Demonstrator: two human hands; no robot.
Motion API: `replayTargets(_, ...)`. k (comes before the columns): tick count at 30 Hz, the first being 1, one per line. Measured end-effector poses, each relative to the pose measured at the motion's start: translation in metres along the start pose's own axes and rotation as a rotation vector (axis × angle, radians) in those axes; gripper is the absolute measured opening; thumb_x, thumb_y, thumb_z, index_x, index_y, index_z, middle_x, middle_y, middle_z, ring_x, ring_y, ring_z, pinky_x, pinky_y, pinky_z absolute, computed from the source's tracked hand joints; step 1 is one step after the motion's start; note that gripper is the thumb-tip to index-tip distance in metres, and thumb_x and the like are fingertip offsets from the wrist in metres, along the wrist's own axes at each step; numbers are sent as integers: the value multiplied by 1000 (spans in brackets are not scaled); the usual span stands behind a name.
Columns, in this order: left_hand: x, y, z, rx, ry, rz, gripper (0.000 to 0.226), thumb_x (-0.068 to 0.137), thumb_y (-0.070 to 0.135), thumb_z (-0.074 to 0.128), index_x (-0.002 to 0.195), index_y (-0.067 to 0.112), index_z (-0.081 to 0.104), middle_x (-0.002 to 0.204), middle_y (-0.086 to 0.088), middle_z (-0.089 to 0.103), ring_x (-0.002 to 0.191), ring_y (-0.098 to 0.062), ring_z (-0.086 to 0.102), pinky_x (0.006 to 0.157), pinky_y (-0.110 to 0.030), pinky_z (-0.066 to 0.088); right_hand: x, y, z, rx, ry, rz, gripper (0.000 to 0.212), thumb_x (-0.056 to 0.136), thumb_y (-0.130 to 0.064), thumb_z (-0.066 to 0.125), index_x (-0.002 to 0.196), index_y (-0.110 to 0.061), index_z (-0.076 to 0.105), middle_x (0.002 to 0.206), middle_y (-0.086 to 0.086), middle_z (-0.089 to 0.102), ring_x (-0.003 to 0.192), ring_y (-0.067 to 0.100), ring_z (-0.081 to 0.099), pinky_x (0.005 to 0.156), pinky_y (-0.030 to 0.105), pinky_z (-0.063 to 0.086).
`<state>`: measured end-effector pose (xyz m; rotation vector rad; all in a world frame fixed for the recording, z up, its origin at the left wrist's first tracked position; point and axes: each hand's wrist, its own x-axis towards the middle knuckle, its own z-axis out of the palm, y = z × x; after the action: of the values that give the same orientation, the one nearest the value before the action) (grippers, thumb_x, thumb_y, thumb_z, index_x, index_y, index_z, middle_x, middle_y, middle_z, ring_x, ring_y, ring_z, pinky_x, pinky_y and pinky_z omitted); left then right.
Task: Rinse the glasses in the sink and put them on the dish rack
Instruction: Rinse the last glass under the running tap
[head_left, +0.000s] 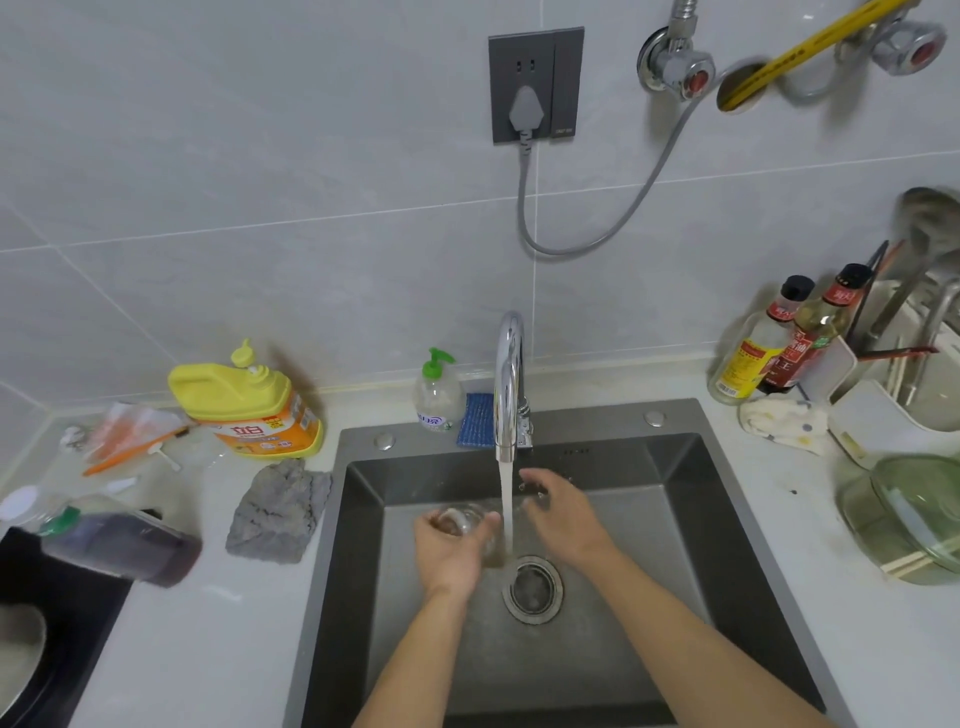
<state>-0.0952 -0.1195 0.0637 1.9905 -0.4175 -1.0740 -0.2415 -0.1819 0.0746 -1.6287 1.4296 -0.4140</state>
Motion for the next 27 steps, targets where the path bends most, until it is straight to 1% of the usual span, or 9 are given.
replayTargets(3,1,5,-5,66,-15,59,63,70,21,97,115,15,54,106,-2,68,85,-8,61,85,-29,47,14,-16,-4,5,49,-18,43,101,-15,58,144,-17,54,146,-1,57,132,15,53,113,28,38)
replayTargets(6,6,7,-11,95,-19,97,61,69,20,97,113,18,55,106,-1,68,90,-11,64,81,-26,49,24,-24,-10,20,53,-2,36,103,-14,53,139,-14,57,139,0,61,126,15,57,106,26,39)
replayTargets(11,10,10,-15,197,-17,166,69,65,28,99,119,25,55,115,3,65,104,-17,65,99,-38,53,32,-29,-16,76,31,-10,41,103,-9,49,143,-19,51,142,-3,57,130,12,53,108,24,35)
replayTargets(15,10,9,-10,288,-20,227,68,66,26,98,118,27,55,115,4,62,103,-15,63,96,-32,51,21,-19,-10,125,-86,2,54,104,-14,52,156,-25,38,155,-7,46,143,14,43,116,28,30)
replayTargets(17,7,12,-4,301,-12,223,63,66,27,97,112,28,54,111,5,62,100,-16,64,92,-31,51,15,-15,-6,171,-124,77,58,106,-23,51,160,-21,31,160,-4,40,148,17,37,120,32,28)
replayTargets(20,4,15,6,248,-15,98,59,70,41,94,110,19,56,104,4,66,95,-18,65,85,-31,50,1,-7,2,186,-195,269,63,106,-51,41,153,-9,40,157,7,45,144,25,44,121,38,32)
replayTargets(23,-1,15,16,-51,-153,-157,71,68,52,92,115,8,64,107,-11,75,89,-29,77,75,-44,65,-16,3,10,492,-301,584,87,85,-86,42,138,-18,52,137,12,60,120,35,63,101,46,53)
replayTargets(25,-9,10,23,-105,-246,-256,74,70,57,90,121,12,60,112,-15,74,93,-34,77,75,-50,66,-20,10,12,749,-332,696,84,78,-80,63,132,-17,52,126,18,68,104,38,73,85,48,60)
replayTargets(27,-19,9,27,0,-232,-238,63,81,61,79,117,17,54,109,-12,71,96,-32,74,80,-48,65,-23,12,9,839,-345,701,80,73,-66,80,132,-16,58,117,23,73,95,41,76,83,49,62)
